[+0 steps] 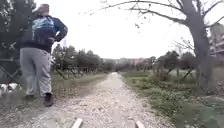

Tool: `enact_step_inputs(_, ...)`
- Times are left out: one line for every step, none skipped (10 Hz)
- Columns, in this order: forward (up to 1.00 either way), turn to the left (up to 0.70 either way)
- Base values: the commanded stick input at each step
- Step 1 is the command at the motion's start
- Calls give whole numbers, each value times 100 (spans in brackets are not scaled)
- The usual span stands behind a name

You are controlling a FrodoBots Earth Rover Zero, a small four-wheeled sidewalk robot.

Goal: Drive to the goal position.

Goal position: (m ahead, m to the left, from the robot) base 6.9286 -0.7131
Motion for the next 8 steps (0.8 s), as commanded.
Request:
enact_step_inputs(50, 0)
enact_step_inputs(50, 0)
enact_step_inputs(50, 0)
enact_step_inputs(50, 0)
enact_step_inputs(50, 0)
enact_step_inputs(50, 0)
enact_step_inputs(50, 0)
enact_step_inputs(50, 0)
